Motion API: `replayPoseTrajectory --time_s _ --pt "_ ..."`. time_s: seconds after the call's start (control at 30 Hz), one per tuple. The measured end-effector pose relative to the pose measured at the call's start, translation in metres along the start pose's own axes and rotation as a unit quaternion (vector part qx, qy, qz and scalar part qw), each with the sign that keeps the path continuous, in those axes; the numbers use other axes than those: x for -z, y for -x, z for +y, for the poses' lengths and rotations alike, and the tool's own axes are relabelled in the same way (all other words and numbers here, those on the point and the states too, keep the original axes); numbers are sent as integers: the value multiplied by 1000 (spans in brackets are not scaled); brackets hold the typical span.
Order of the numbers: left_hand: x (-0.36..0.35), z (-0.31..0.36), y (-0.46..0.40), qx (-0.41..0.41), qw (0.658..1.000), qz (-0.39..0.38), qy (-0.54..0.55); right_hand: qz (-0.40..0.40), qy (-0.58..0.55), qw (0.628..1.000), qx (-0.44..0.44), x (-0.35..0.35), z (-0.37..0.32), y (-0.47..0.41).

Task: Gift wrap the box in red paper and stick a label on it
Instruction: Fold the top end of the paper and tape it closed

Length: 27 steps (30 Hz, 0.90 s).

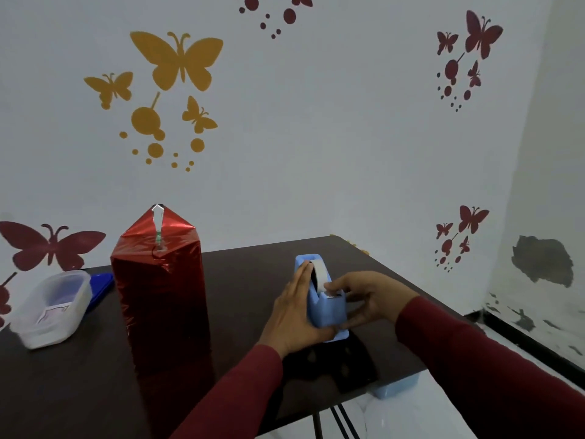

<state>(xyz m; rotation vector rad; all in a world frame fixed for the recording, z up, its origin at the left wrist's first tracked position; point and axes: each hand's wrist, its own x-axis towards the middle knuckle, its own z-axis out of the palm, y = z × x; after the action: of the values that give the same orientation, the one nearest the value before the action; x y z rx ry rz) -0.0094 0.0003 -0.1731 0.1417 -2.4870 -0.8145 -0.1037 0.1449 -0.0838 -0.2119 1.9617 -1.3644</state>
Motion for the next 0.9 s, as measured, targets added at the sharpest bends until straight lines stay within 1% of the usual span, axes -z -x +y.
replayPoseTrajectory --time_s 0.07,0.17,0.3,0.37,0.5,0.6,0.7,0.9 --pt "1 3 2 4 1000 0 5 -6 -2 1000 2 -2 -4 -3" --pt "2 4 2 -10 1000 -4 -3 -3 -27 1000 13 -5 -7 -6" --pt "2 5 3 -11 1000 -8 5 -3 -127 991 48 -10 -9 -2" --pt "2 5 4 -11 1000 -9 10 18 -159 985 61 -14 -4 1" --pt "1 1 4 -34 999 2 4 87 -204 969 113 -21 18 8" --pt "0 -1 5 -44 999 -3 -17 108 -226 957 145 -26 34 9" --pt "1 0 5 -46 999 -5 -20 119 -237 953 148 -29 44 8" --pt "1 0 6 -47 999 -5 -14 106 -249 953 136 -28 52 6"
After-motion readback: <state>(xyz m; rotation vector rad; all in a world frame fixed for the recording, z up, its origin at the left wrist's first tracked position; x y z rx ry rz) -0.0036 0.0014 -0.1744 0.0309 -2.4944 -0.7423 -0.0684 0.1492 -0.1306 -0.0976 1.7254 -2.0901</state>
